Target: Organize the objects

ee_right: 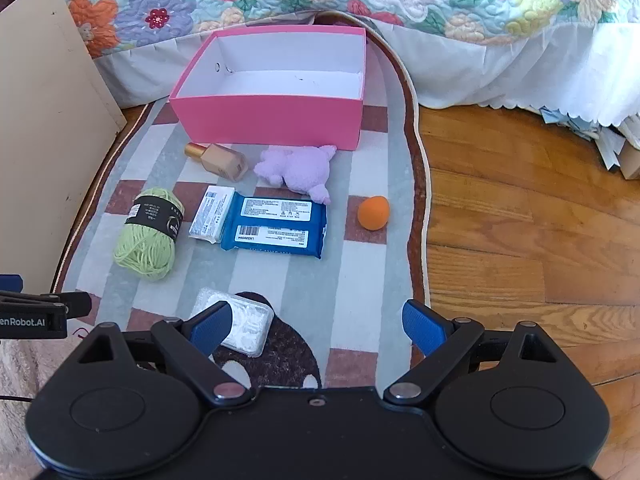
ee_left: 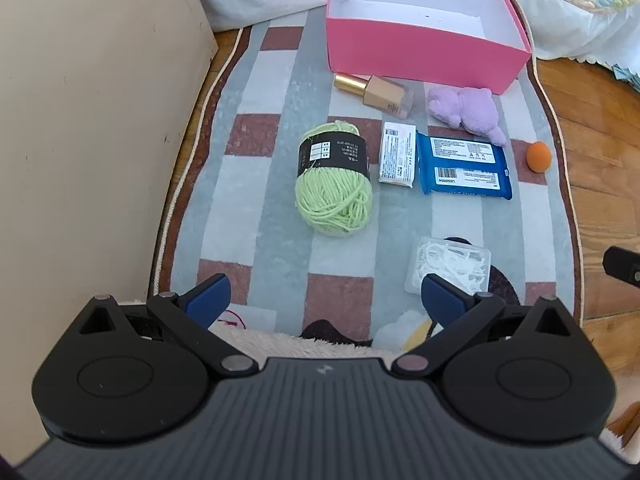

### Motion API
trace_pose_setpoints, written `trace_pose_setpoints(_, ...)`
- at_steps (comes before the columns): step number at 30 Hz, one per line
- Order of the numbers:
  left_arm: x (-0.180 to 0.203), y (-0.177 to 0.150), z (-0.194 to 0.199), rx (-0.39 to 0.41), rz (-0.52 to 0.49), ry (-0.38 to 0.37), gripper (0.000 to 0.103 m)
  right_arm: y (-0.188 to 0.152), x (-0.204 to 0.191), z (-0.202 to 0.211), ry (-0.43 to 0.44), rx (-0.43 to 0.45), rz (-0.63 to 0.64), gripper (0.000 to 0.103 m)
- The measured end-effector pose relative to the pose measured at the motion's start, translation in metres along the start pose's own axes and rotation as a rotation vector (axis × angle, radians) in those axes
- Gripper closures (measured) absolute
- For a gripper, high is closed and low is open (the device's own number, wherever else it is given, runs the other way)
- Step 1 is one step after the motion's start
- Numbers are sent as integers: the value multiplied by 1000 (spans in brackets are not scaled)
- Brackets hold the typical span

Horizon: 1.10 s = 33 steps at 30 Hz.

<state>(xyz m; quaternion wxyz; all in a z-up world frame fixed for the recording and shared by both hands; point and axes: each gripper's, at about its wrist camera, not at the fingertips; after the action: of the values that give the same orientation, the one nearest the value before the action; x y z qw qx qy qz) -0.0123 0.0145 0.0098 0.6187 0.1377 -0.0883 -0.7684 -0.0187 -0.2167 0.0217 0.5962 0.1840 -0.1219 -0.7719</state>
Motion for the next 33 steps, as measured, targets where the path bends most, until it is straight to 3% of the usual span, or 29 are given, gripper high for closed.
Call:
trace_pose_setpoints(14, 1, -1, -5, -18, -8, -1, 0, 2, 0, -5, 2, -15, -17, 9)
trace_pose_setpoints(33, 9, -1, 10, 27, -19, -16, 0, 0, 0, -4, -8, -18, -9, 9)
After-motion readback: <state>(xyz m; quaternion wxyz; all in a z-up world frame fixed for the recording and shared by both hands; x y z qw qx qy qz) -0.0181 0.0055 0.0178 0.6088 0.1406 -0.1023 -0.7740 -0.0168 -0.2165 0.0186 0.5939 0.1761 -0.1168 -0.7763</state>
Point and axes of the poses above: each gripper's, at about its wrist camera, not at the fingertips, and z roughly against the way its jaws point, x to its right, y to its top, and after that the axes turned 14 degrees about -z, right-handed
